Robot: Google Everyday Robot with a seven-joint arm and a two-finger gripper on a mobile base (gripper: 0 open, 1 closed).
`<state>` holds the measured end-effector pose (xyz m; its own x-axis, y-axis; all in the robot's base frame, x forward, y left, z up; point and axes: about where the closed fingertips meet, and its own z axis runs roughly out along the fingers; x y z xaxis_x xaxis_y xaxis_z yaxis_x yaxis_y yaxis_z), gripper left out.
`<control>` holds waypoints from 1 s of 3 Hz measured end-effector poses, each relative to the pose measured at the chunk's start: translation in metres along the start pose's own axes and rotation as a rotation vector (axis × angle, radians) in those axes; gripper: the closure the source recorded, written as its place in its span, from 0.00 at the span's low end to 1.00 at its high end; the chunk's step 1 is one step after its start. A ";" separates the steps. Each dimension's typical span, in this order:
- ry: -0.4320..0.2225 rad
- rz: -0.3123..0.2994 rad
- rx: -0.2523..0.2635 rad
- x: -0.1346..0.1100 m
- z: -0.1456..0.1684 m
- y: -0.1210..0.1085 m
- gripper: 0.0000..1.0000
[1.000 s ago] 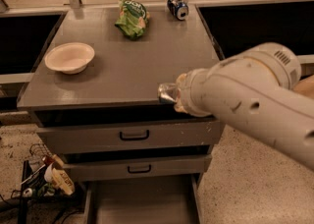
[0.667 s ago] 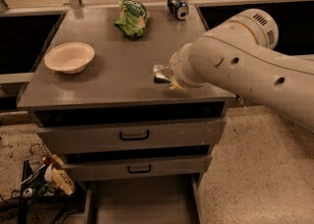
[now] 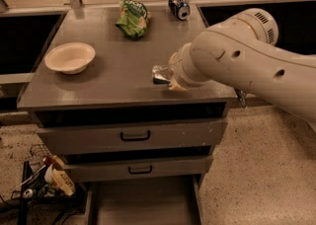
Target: Pick redbull can from bottom drawer and place on counter
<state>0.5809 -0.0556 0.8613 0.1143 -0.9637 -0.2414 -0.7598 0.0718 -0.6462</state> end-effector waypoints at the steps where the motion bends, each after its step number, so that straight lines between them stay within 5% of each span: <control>1: -0.038 0.008 -0.047 -0.002 0.007 0.004 1.00; 3: -0.061 0.032 -0.080 0.001 0.022 -0.006 1.00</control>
Offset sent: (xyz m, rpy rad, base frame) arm 0.0014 0.0027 -0.0060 0.0231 0.0360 0.0227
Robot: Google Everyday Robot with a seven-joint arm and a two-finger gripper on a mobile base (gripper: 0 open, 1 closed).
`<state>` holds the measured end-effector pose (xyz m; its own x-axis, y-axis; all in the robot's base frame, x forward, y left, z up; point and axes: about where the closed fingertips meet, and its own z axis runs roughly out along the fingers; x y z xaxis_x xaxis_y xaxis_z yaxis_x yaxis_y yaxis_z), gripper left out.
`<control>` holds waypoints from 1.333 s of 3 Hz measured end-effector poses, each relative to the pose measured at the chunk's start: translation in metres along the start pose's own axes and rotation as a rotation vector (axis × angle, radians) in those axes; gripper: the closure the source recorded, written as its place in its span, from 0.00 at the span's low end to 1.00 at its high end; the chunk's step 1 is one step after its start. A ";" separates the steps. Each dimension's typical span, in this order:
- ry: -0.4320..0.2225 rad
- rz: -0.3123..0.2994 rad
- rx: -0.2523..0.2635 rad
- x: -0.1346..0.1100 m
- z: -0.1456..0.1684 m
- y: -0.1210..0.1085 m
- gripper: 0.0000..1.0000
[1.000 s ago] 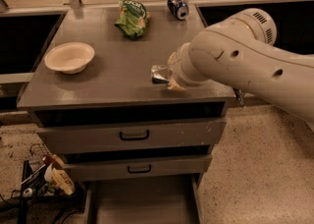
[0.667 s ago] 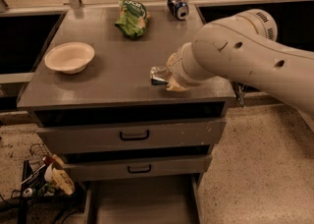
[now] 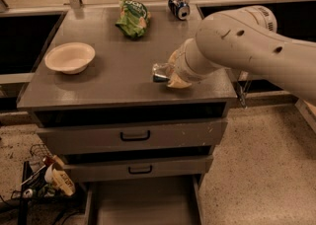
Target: Pick redbull can from bottom drawer and place on counter
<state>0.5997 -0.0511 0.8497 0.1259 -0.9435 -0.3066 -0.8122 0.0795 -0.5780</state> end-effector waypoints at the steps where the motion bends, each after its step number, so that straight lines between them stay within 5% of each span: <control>1: -0.010 0.002 -0.022 -0.002 0.010 -0.006 1.00; 4: -0.023 0.004 -0.073 -0.007 0.034 -0.005 1.00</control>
Offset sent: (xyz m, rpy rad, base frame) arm 0.0285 0.0211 -0.0348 0.0153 0.0945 0.0415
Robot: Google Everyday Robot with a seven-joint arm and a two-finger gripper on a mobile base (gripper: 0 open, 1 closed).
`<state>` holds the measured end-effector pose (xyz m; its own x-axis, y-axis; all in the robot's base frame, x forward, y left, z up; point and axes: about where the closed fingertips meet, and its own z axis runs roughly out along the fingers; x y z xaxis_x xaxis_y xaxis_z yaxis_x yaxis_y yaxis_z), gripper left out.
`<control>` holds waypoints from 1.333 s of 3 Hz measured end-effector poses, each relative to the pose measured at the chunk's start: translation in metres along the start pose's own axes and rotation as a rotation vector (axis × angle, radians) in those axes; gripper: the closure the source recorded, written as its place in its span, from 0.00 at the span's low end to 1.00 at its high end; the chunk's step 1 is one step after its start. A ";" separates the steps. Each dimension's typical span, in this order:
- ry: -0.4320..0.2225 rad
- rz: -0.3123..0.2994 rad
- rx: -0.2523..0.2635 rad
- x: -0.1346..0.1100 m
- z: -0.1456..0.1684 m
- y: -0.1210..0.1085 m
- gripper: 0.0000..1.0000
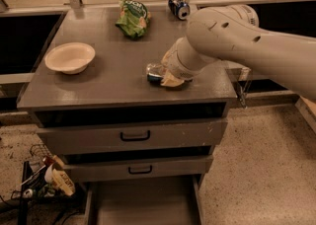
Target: Pick redbull can from bottom drawer and place on counter
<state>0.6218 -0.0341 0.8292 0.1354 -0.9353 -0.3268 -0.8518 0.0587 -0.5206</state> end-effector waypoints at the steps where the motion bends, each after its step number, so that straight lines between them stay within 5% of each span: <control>1: -0.004 0.001 -0.009 -0.002 0.003 0.000 1.00; 4: -0.004 0.001 -0.009 -0.002 0.003 0.000 0.27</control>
Offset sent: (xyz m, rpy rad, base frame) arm 0.0014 0.0032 -0.0013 0.0032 0.0086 0.0039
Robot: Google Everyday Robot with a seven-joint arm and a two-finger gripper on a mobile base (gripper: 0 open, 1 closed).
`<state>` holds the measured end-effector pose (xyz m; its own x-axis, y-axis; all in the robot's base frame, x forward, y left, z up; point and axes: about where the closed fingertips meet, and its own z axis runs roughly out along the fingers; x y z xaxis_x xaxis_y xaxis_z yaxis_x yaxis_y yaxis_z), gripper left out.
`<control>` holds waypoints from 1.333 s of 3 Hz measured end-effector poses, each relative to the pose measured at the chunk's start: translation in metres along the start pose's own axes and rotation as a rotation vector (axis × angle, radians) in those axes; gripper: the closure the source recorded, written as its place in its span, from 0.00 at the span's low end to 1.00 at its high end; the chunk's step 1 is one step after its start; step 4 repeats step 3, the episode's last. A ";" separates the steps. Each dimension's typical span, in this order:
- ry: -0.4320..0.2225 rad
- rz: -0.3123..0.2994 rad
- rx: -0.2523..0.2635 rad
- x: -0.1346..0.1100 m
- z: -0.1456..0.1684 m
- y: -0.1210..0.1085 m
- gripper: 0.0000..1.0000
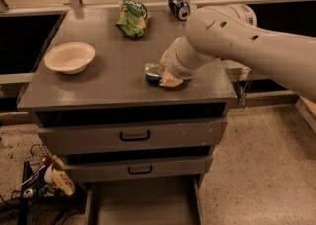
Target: Pick redbull can from bottom drawer and place on counter
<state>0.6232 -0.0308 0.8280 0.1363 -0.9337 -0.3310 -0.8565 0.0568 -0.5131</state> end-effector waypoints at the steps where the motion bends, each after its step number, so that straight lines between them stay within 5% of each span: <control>1: 0.000 0.000 0.000 0.000 0.000 0.000 0.04; 4: 0.000 0.000 0.000 0.000 0.000 0.000 0.00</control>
Offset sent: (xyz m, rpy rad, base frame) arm 0.0000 0.0000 0.0000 0.0000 0.0000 0.0000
